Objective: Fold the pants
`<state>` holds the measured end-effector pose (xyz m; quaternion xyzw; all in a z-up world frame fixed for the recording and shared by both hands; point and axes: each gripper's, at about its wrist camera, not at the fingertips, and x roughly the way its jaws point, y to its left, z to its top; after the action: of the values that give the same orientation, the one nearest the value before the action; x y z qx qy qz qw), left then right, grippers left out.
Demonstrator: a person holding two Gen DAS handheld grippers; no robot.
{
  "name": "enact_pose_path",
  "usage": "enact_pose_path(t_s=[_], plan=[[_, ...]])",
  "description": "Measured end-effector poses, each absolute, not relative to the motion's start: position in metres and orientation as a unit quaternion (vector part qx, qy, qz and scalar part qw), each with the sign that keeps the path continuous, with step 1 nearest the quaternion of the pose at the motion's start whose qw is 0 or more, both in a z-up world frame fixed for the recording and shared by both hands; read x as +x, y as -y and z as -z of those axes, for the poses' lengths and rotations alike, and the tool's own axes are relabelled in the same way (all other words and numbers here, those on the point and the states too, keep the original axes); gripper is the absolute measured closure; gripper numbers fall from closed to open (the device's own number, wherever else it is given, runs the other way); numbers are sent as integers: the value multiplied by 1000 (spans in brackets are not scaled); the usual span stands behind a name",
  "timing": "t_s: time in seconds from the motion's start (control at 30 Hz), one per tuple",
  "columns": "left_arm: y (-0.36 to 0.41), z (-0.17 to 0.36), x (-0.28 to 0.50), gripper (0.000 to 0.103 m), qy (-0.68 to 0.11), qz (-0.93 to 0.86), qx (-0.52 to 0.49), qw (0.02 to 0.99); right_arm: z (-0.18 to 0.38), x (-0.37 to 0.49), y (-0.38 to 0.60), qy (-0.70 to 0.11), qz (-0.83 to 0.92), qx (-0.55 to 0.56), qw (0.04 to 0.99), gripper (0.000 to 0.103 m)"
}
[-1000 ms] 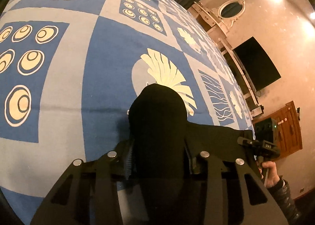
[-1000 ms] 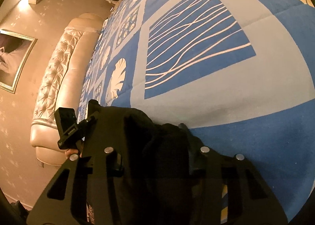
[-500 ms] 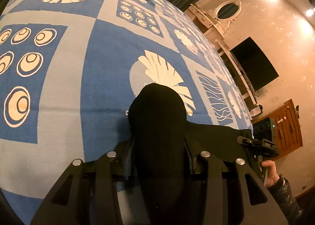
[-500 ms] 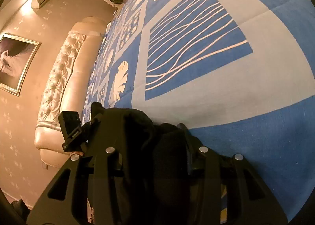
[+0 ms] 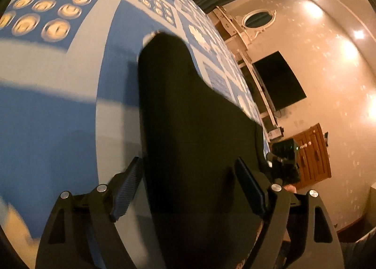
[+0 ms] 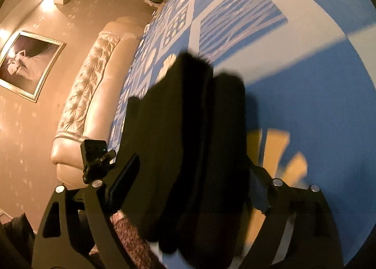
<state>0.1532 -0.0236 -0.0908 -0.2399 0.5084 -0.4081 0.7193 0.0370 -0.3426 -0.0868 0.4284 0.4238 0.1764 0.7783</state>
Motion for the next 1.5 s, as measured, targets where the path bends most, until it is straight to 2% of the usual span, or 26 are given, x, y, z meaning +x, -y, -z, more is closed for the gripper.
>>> enact_pose_path(t_s=[0.2, 0.43, 0.47, 0.5, 0.57, 0.6, 0.63, 0.7, 0.9, 1.5], plan=[[28, 91, 117, 23, -514, 414, -231, 714, 87, 3, 322, -434, -208, 416, 771, 13], [32, 95, 122, 23, -519, 404, -235, 716, 86, -4, 317, -431, -202, 425, 770, 13], [33, 94, 123, 23, -519, 402, -234, 717, 86, -4, 316, -434, -200, 422, 771, 20], [35, 94, 123, 24, -518, 400, -227, 721, 88, -4, 316, -444, -188, 416, 771, 35], [36, 94, 118, 46, -518, 396, -208, 729, 93, -6, 319, -451, -183, 425, 763, 48], [37, 95, 118, 48, -520, 397, -199, 730, 95, -7, 320, -450, -190, 431, 759, 55], [36, 95, 117, 55, -517, 398, -196, 732, 97, -8, 320, -454, -191, 430, 757, 56], [37, 92, 115, 59, -513, 396, -184, 740, 97, -8, 318, -452, -194, 432, 756, 60], [41, 91, 114, 61, -508, 387, -173, 750, 101, -10, 321, -444, -198, 439, 755, 64], [37, 91, 105, 61, -496, 385, -172, 759, 104, -8, 324, -436, -202, 440, 759, 64]])
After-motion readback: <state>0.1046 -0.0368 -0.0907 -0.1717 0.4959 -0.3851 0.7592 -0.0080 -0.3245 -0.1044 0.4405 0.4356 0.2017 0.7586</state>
